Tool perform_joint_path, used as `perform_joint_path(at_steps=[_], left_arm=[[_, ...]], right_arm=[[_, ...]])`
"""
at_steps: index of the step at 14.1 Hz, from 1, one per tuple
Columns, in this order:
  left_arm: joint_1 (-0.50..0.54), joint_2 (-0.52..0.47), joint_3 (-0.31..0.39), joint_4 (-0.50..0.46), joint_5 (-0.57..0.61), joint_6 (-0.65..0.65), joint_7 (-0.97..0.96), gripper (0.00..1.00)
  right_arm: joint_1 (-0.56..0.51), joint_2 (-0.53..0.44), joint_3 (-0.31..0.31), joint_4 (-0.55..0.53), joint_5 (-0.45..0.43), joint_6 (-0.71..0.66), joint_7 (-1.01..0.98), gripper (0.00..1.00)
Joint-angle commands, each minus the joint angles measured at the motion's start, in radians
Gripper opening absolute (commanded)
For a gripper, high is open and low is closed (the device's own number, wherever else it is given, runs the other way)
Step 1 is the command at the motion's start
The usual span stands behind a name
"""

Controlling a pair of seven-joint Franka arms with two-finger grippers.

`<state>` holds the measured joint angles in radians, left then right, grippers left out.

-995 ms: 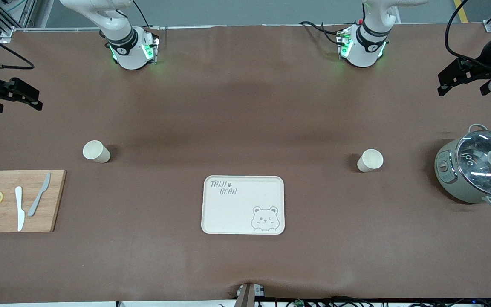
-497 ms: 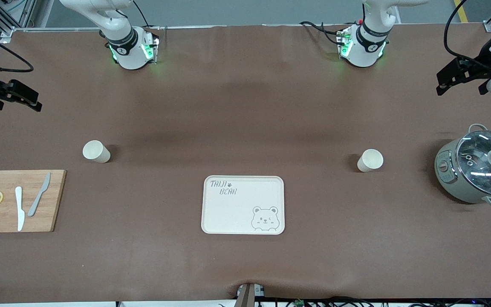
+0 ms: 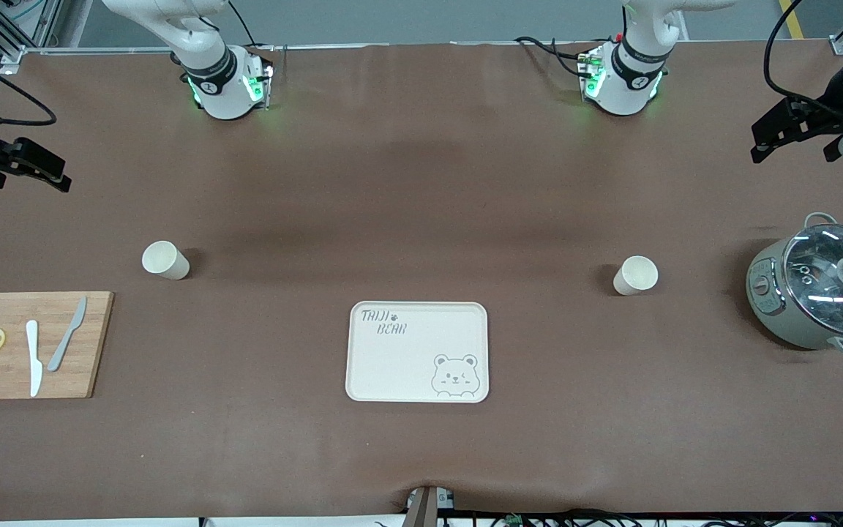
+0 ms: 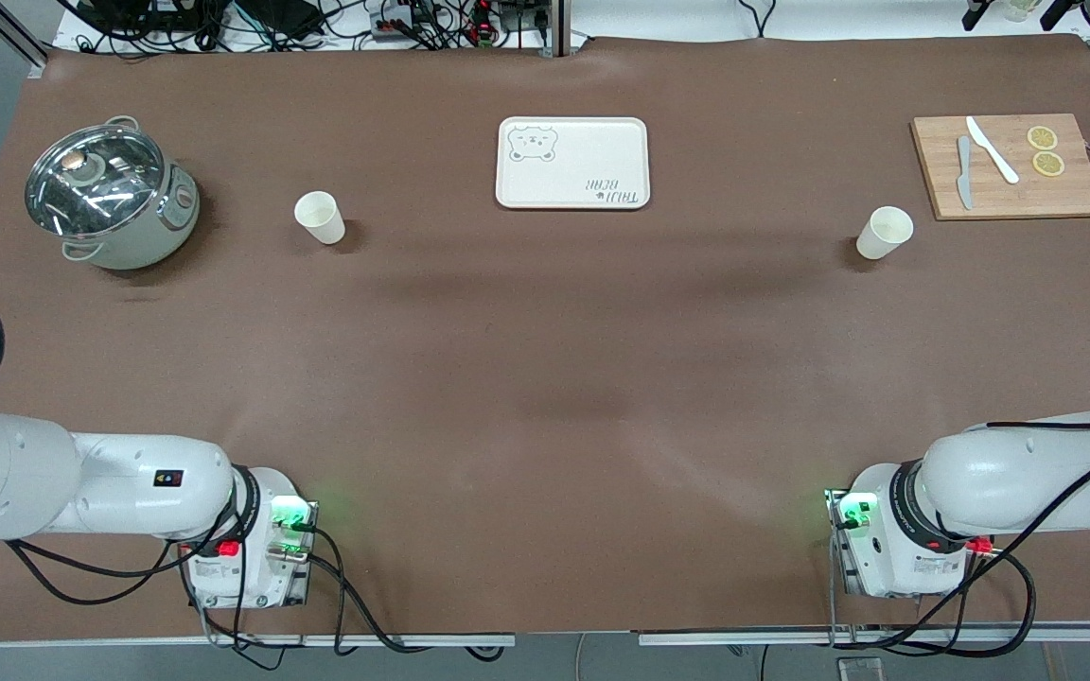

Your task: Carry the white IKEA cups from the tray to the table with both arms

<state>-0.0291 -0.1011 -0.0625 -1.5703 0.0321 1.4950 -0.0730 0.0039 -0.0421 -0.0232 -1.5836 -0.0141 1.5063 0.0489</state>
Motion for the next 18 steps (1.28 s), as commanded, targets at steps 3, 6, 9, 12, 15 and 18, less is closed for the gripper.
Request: perform_joint_path(at_steps=[3, 6, 9, 12, 15, 18], left_arm=[[0.001, -0.002, 0.012, 0.023, -0.027, -0.013, 0.013, 1.00], [0.001, 0.001, 0.012, 0.023, -0.026, -0.013, 0.013, 1.00], [0.001, 0.003, 0.013, 0.024, -0.027, -0.013, 0.013, 1.00], [-0.003, 0.004, 0.012, 0.023, -0.026, -0.013, 0.006, 1.00], [-0.003, 0.008, 0.010, 0.023, -0.027, -0.022, 0.004, 1.00], [-0.003, 0.008, 0.010, 0.023, -0.027, -0.022, 0.004, 1.00]], right_arm=[[-0.009, 0.001, 0.003, 0.005, 0.006, -0.003, 0.008, 1.00], [-0.013, 0.002, 0.003, 0.005, 0.006, -0.003, 0.009, 1.00], [-0.016, 0.004, 0.002, 0.005, 0.006, -0.005, 0.015, 1.00], [-0.021, 0.004, 0.000, 0.005, 0.006, -0.008, 0.017, 1.00], [-0.028, 0.005, 0.000, 0.005, 0.011, -0.008, 0.019, 1.00], [-0.028, 0.005, 0.002, 0.005, 0.013, -0.008, 0.019, 1.00]])
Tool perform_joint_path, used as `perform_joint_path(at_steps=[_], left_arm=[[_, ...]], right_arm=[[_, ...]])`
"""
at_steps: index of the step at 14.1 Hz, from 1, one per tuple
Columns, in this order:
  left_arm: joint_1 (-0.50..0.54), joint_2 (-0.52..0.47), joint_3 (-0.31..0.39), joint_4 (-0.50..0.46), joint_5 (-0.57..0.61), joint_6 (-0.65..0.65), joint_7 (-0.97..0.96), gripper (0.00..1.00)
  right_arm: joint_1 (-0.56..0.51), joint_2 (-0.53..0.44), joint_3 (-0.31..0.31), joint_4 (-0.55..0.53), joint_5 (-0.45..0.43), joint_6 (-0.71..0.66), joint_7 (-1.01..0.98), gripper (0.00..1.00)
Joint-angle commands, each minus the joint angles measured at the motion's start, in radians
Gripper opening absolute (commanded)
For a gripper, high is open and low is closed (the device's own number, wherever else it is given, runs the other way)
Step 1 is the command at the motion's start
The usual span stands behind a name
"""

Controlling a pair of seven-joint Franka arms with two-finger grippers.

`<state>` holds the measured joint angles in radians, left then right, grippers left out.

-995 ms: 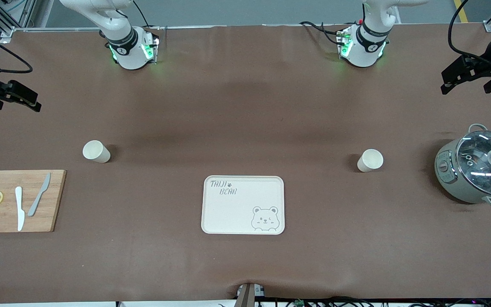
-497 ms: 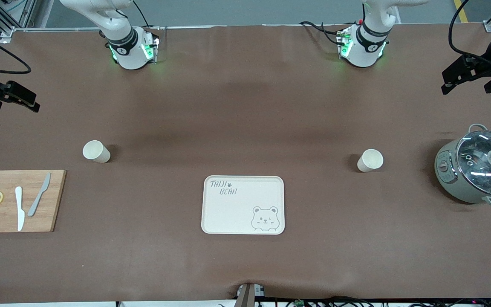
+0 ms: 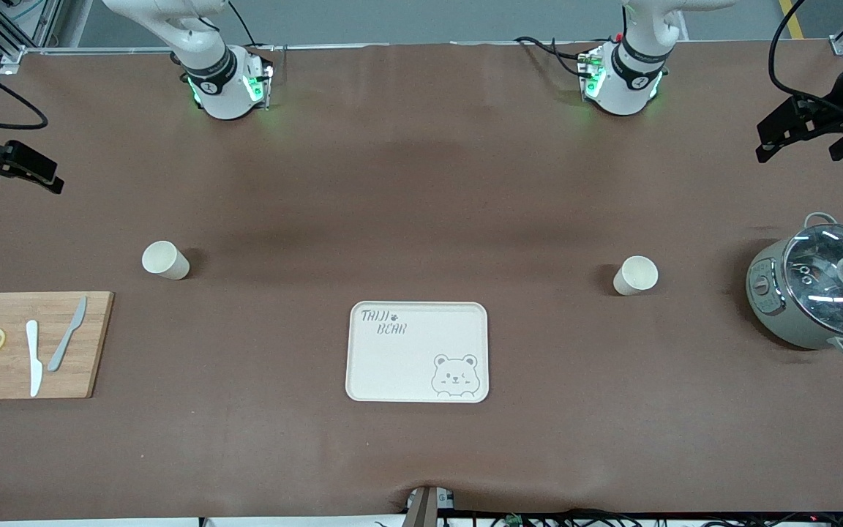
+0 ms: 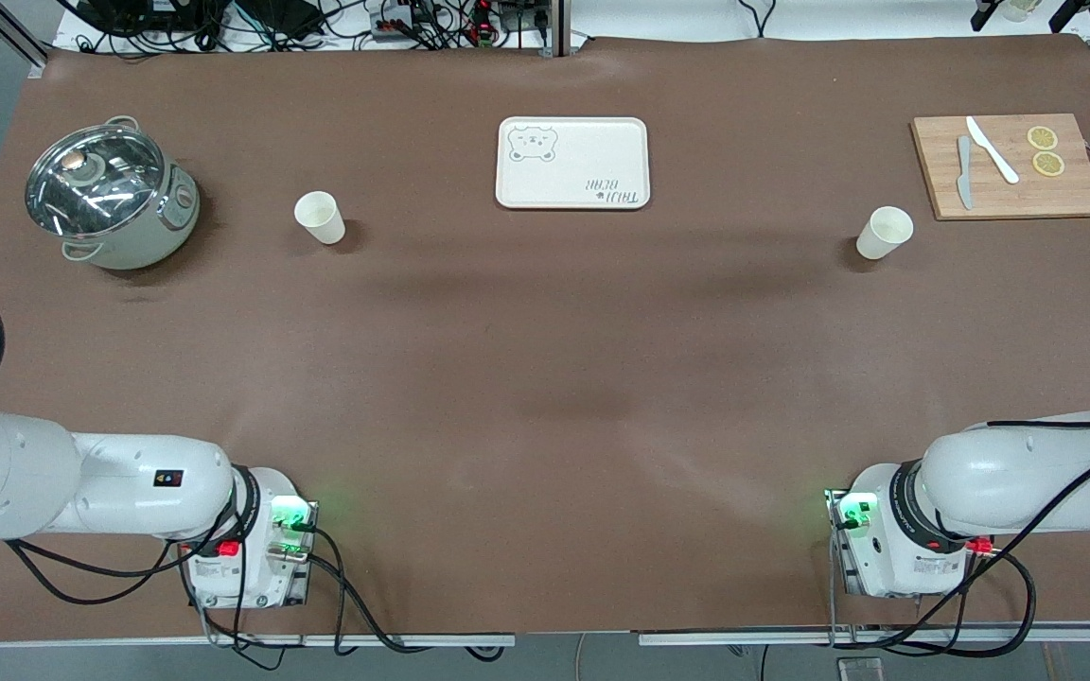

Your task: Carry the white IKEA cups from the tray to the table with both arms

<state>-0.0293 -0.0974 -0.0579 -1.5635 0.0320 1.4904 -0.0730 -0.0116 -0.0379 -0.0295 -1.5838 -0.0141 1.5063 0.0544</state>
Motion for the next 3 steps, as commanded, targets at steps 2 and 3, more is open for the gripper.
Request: perform_joint_path(at_steps=[2, 3], left_arm=[[-0.001, 0.005, 0.006, 0.017, -0.027, -0.018, 0.004, 1.00], [-0.001, 0.005, 0.006, 0.017, -0.026, -0.018, 0.004, 1.00]], right_arm=[[-0.013, 0.001, 0.008, 0.005, 0.014, -0.008, 0.013, 1.00], [-0.013, 0.001, 0.008, 0.005, 0.014, -0.008, 0.013, 1.00]])
